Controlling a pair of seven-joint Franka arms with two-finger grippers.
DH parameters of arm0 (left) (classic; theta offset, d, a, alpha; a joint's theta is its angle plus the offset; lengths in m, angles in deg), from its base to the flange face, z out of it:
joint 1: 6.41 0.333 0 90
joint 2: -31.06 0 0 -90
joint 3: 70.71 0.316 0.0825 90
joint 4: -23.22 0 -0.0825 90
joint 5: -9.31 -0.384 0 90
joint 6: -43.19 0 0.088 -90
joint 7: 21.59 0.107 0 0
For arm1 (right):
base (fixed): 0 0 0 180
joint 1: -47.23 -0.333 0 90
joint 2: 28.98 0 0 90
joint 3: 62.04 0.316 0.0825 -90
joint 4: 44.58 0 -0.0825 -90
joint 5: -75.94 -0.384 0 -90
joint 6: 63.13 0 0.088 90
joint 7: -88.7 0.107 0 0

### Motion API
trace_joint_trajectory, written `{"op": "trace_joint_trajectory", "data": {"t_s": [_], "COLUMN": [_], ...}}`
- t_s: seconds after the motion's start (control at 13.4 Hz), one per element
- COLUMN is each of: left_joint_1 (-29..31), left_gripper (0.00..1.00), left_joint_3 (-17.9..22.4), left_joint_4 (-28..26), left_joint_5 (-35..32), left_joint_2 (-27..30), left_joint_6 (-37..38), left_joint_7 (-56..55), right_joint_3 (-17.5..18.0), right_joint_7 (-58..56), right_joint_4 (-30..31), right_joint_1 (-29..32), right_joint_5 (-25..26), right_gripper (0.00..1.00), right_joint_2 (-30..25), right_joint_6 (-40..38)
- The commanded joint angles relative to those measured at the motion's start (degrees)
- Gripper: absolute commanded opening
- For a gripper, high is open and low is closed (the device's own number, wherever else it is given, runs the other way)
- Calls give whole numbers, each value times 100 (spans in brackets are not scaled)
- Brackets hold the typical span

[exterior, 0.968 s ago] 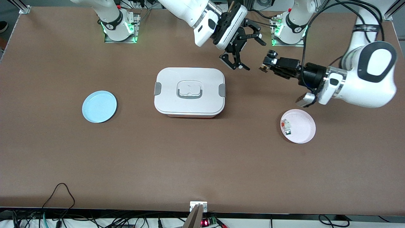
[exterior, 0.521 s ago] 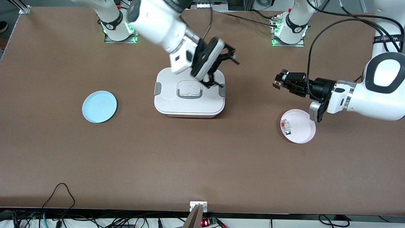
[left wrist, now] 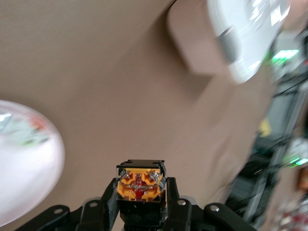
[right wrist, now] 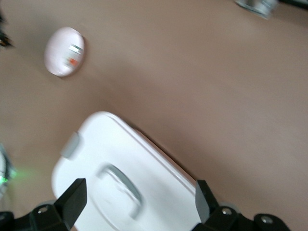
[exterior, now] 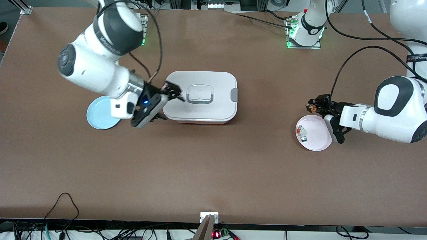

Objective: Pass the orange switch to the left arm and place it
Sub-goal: 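Carry the switch toward the pink plate while the right gripper withdraws, then lower the switch onto the pink plate while the right arm returns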

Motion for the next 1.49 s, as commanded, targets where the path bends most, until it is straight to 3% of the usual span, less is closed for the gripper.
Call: {"op": "trace_joint_trajectory", "data": {"t_s": [0.0, 0.22, 0.45, 0.6, 0.82, 1.41], "left_joint_1": [25, 25, 42, 43, 288, 139], "left_gripper": [24, 24, 24, 24, 26, 28], "left_joint_3": [-40, -40, -49, -49, -101, -128], "left_joint_4": [177, 116, -374, -718, -1517, -1537], "left_joint_5": [-1036, -1759, -2322, -2324, -2333, -2263], "left_joint_2": [-256, -467, -538, -503, -442, -556], "left_joint_6": [-410, -904, -1622, -2029, -2871, -3436], "left_joint_7": [973, 1634, 2283, 2715, 2821, 2954], "right_joint_3": [-328, -786, -463, -313, 39, 39], "right_joint_7": [127, 336, 1064, 1531, 1796, 2304], "right_joint_4": [134, 291, 590, 609, 644, 1328], "right_joint_1": [123, 289, 869, 1124, 1669, 1881], "right_joint_5": [723, 1224, 2050, 2412, 2457, 2492], "right_gripper": [100, 100, 100, 100, 100, 100], "right_joint_2": [-133, -307, -843, -1099, -1485, -2540], "right_joint_6": [-518, -1133, -1494, -2038, -2356, -2393]}}
